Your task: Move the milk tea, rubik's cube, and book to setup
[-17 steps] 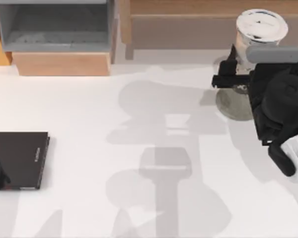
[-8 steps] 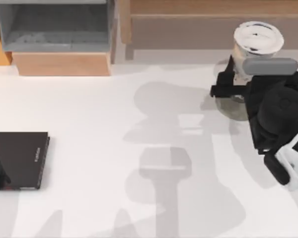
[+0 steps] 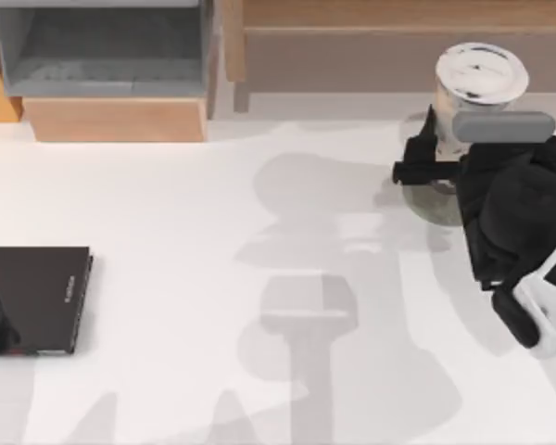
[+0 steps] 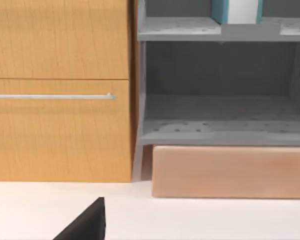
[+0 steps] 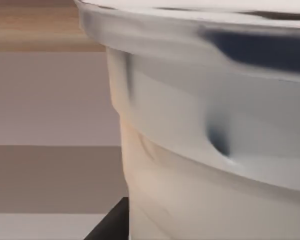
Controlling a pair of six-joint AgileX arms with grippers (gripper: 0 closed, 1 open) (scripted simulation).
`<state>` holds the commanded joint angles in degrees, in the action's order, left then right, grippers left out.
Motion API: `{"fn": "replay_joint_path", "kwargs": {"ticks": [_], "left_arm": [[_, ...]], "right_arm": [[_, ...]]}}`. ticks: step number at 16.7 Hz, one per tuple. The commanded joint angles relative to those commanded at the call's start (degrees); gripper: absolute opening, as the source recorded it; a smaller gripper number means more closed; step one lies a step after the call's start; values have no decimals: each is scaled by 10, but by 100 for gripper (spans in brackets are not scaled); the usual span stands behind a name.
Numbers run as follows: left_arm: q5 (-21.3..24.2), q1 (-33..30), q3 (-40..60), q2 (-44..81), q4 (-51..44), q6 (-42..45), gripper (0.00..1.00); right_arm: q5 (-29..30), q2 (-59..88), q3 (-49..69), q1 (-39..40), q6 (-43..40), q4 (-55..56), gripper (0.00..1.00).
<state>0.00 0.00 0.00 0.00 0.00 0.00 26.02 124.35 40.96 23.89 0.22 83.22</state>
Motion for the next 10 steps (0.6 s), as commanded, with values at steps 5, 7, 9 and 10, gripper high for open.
{"fn": "replay_joint_path", "kwargs": {"ticks": [5,7,9,10], "left_arm": [[0,0,0,0,0,0,100],[0,0,0,0,0,0,100],[0,0,0,0,0,0,100],[0,0,0,0,0,0,100]], "right_arm": [[0,0,0,0,0,0,60],[0,0,0,0,0,0,75],[0,0,0,0,0,0,90],[0,0,0,0,0,0,98]]}}
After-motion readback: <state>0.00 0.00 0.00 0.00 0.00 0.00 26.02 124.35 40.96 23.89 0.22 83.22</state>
